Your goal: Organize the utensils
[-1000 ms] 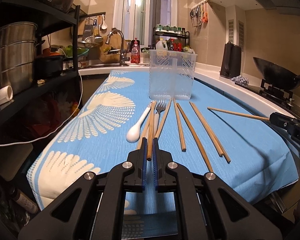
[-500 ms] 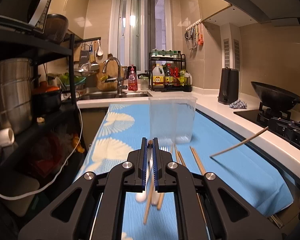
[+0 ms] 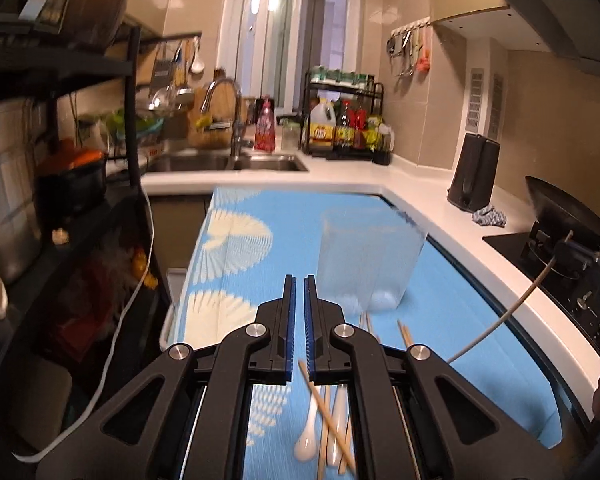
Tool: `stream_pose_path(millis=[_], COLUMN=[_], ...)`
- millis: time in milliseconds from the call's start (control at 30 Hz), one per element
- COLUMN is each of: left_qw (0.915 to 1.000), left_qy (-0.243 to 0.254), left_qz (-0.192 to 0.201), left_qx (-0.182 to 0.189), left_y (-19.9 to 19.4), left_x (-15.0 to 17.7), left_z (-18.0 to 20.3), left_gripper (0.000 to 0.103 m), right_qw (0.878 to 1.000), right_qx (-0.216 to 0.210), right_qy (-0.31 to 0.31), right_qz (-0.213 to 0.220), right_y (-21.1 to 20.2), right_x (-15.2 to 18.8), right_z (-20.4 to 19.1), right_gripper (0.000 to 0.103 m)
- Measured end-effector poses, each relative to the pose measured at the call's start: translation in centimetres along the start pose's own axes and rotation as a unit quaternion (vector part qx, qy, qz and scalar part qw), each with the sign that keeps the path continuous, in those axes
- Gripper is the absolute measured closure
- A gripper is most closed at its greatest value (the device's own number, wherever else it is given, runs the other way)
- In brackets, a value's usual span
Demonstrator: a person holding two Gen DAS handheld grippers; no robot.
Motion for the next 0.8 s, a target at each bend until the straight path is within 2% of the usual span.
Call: stream_pose_path(millis=[67, 167, 233, 367, 467, 500, 533, 667, 800], left_qw=[0.9999, 0.9988, 0.9984, 0.9963, 0.9956, 0.9959, 0.9964, 0.9973, 0.9946], left_qy=[0.008, -0.016, -0.016, -0.036, -0.047, -0.046, -0.043, -0.003, 0.021], left_qz=[-0.014, -0.045, -0.053, -0.076, -0.078, -0.075, -0.071, -0.072, -0.091], left_qx=[-0.002, 0.007, 0.005, 0.019, 0.024, 0.021, 0.017, -0.013, -0.046], left_y=[-0.3, -0.7, -1.4, -2.3, -3.2, -3.4, -3.7, -3.8, -3.4], left_x=[3.3, 7.9, 10.9, 14.8, 16.0, 16.1, 16.3, 17.3, 18.3], left_z=[0.0, 0.1, 0.8, 2.5, 4.3, 4.8, 5.5, 7.9, 8.5], left_gripper=[0.098, 0.096, 0.090, 0.082, 0.068, 0.056, 0.051, 0.051, 0.070], right_qw=[1.000, 1.000, 1.000, 0.999, 0.999, 0.999, 0.999, 0.999, 0.999], right_qx=[0.005, 0.004, 0.010, 0.014, 0.017, 0.018, 0.019, 0.020, 0.020], right_qy=[-0.002, 0.002, 0.004, 0.005, 0.002, 0.003, 0.003, 0.009, 0.012], right_qz=[0.012, 0.025, 0.027, 0.032, 0.034, 0.034, 0.034, 0.029, 0.025], right_y=[-0.9, -2.3, -2.9, -3.9, -4.6, -4.9, -5.0, -5.6, -5.8], right_x=[0.7, 1.8, 2.2, 3.1, 3.7, 4.0, 4.2, 5.0, 5.6], right_z=[-0.2, -0.2, -0.2, 0.0, 0.0, 0.0, 0.1, 0.2, 0.3], right_gripper=[0.098, 0.098, 0.098, 0.098, 0.098, 0.098, 0.098, 0.098, 0.098])
Point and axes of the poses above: each gripper's, at about its wrist camera, not at the fingertips, and y roughly the way its jaws point, z to its right, x to its underside, the point moved 4 cm from there along y, roughly the way its jaws point, and after that the axes turned 5 degrees about z, right-handed, at the moved point
